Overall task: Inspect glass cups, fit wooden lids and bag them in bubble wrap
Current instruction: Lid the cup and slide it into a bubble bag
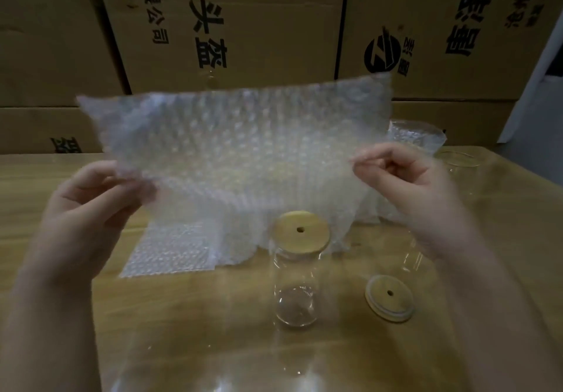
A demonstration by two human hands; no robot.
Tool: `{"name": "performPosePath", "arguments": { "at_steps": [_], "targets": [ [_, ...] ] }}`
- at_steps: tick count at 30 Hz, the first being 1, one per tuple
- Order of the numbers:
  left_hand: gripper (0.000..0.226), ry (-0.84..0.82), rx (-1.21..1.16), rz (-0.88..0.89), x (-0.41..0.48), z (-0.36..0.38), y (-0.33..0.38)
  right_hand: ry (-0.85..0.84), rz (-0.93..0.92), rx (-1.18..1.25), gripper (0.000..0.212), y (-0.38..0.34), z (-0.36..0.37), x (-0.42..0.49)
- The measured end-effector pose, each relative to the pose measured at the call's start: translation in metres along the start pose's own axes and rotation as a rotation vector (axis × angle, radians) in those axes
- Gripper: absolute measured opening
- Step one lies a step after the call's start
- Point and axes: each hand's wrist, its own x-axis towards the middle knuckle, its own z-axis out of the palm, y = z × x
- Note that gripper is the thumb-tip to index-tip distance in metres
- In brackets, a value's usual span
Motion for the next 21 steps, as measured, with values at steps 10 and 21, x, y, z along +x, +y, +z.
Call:
{"name": "performPosePath", "arguments": {
  "at_steps": [10, 21],
  "targets": [
    [0.014, -0.137, 0.096, 0.035, -0.002, -0.004, -0.002, -0.075, 0.045, -0.072, 0.044, -0.013, 0.006, -0.005],
    [0.025, -0.422, 0.288, -0.193, 0.000, 0.096, 0.034, -0.315, 0.148, 0.062, 0.030, -0.007, 0.029, -0.011]
  ]
}}
